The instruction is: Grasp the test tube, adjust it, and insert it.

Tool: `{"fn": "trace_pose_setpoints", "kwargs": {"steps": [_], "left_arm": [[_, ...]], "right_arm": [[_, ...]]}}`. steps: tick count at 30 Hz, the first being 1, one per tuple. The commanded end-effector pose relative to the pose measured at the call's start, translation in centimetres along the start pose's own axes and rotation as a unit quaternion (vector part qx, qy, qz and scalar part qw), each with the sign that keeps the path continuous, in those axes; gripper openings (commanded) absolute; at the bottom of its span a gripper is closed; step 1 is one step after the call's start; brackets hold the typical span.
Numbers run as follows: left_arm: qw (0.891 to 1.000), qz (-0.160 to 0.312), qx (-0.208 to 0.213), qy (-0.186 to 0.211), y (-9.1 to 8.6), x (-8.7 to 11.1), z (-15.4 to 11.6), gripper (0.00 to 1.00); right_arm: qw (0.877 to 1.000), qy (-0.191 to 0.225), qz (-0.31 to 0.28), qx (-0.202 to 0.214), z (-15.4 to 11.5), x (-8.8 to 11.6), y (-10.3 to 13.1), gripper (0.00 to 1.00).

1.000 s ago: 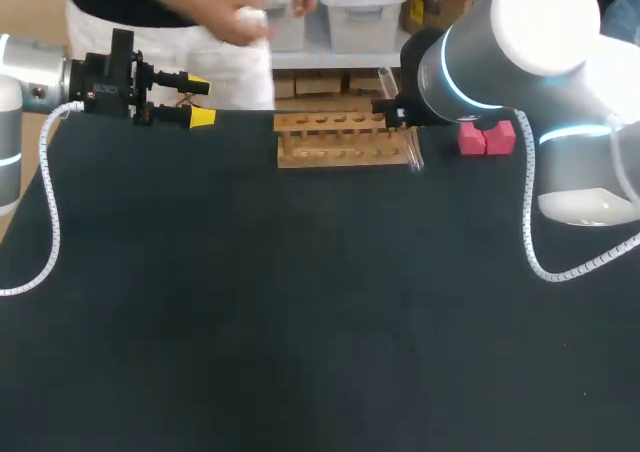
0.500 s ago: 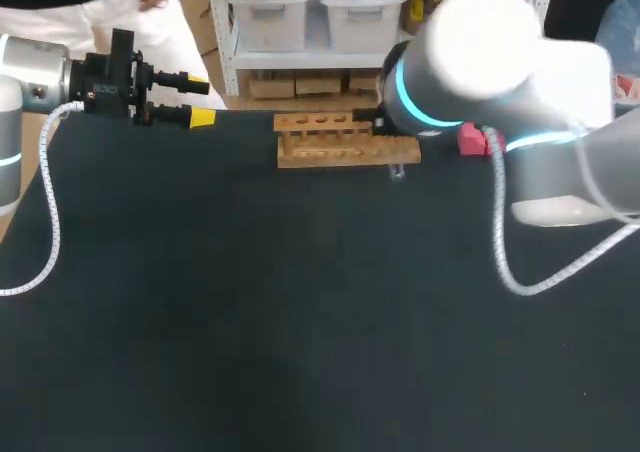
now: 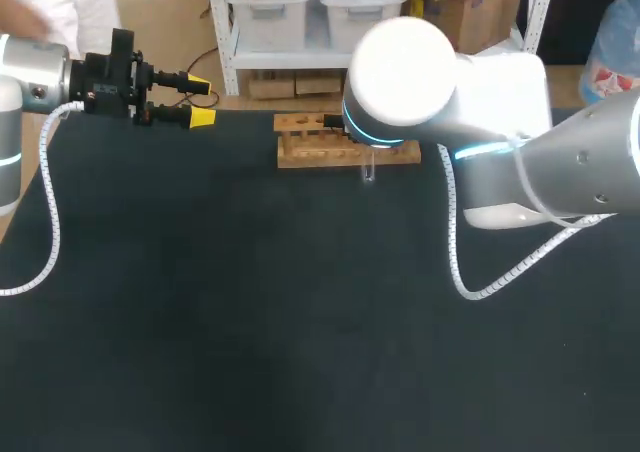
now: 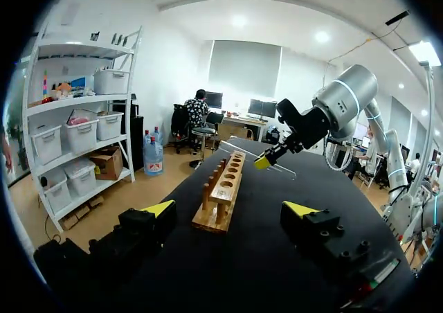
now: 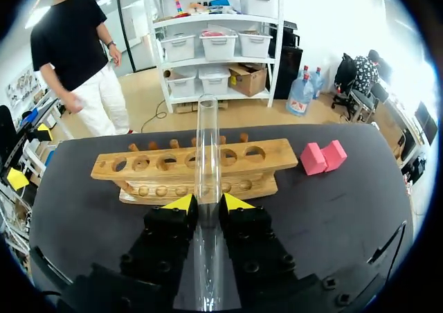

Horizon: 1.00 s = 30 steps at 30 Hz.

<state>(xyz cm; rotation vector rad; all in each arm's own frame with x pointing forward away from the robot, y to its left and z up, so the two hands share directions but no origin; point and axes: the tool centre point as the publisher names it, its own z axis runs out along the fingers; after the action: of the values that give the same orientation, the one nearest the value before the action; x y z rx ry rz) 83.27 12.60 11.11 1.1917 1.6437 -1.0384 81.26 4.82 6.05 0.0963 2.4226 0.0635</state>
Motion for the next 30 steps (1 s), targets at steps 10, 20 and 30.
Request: {"fn": "trace_pose_setpoints", "kwargs": {"steps": [10,20,30], "left_arm": [[1.000,0.001,0.000,-0.001,0.0,0.1,0.0,1.00],[1.000,0.001,0.000,-0.001,0.0,0.1,0.0,1.00],[1.000,0.001,0.000,-0.001,0.0,0.1,0.0,1.00]], "right_arm": [[1.000,0.025,-0.001,-0.010,1.6,0.8,-0.2,0.00],[0.999,0.042,-0.002,-0.015,2.3,1.3,-0.1,0.00],[0.998,0.055,-0.002,-0.016,2.5,1.6,-0.2,0.00]]}}
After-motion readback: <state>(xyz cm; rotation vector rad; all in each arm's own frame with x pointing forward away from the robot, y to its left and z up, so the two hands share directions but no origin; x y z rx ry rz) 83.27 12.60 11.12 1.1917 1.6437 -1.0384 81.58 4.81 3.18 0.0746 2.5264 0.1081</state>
